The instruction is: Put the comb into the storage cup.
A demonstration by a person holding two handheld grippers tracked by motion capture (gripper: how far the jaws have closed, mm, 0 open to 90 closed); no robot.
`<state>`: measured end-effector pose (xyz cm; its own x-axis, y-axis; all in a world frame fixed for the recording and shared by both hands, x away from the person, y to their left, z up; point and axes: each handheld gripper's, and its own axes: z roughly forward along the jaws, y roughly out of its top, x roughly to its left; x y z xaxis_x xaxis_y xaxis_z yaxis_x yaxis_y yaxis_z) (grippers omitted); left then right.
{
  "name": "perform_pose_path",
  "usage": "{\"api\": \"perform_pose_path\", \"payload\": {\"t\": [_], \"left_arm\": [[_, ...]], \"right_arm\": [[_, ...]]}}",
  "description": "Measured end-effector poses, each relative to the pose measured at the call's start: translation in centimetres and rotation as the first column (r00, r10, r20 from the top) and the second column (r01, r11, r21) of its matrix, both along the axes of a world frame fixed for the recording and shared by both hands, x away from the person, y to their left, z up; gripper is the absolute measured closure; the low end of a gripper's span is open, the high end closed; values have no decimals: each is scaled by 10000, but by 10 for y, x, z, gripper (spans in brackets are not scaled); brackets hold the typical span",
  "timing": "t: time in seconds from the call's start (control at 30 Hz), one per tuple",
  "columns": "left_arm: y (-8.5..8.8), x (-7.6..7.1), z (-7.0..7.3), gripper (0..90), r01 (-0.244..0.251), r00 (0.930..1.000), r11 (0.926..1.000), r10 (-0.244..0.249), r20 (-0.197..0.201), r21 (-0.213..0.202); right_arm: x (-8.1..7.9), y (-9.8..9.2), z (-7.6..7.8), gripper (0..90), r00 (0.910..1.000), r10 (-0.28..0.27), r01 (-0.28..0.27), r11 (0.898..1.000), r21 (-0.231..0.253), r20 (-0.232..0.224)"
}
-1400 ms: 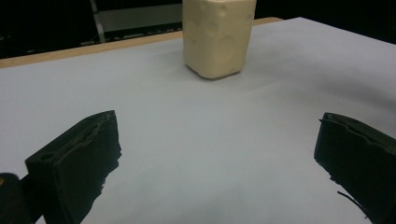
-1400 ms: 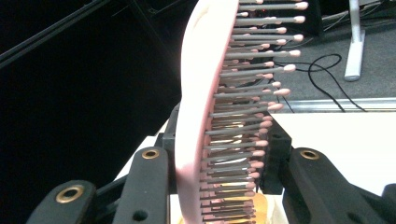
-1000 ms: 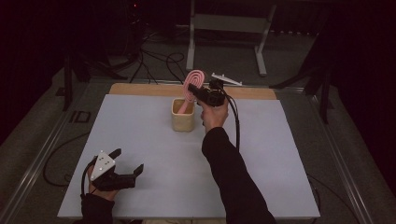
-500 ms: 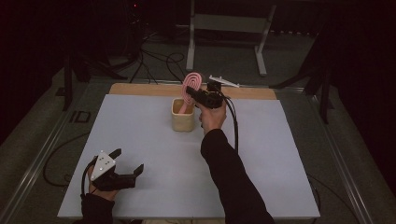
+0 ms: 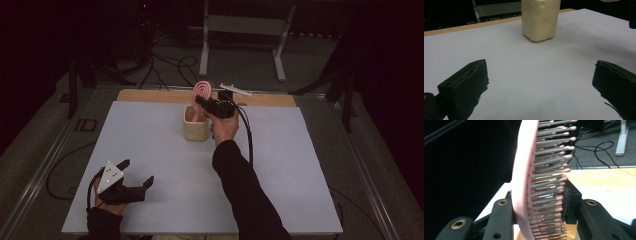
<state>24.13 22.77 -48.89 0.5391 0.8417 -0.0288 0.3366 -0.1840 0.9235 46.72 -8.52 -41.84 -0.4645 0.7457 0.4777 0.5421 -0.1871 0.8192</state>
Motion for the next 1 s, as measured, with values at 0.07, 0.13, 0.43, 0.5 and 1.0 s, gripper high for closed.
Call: {"api": "perform_pose_path", "payload": {"t": [0.07, 0.13, 0.43, 0.5, 1.0], "left_arm": [[0, 0, 0, 9, -8, 10000, 10000, 8, 1, -7], [0, 0, 0, 9, -13, 10000, 10000, 13, 3, -10], [1, -1, 0, 9, -49, 10000, 10000, 49, -14, -18], [0, -1, -1, 9, -34, 10000, 10000, 34, -17, -15], [0, -1, -1, 9, -31, 10000, 10000, 31, -46, 10]], "right_arm": [[0, 2, -2, 612, 10000, 23, -23, 10000, 25, -41], [0, 2, -2, 611, 10000, 33, -33, 10000, 18, -23], [1, 2, -7, 608, 9999, 67, -66, 9999, 109, -107], [1, 2, -7, 609, 9999, 61, -60, 9999, 95, -95], [5, -3, -8, 612, 9996, -86, 91, 9998, 179, -276]]}}
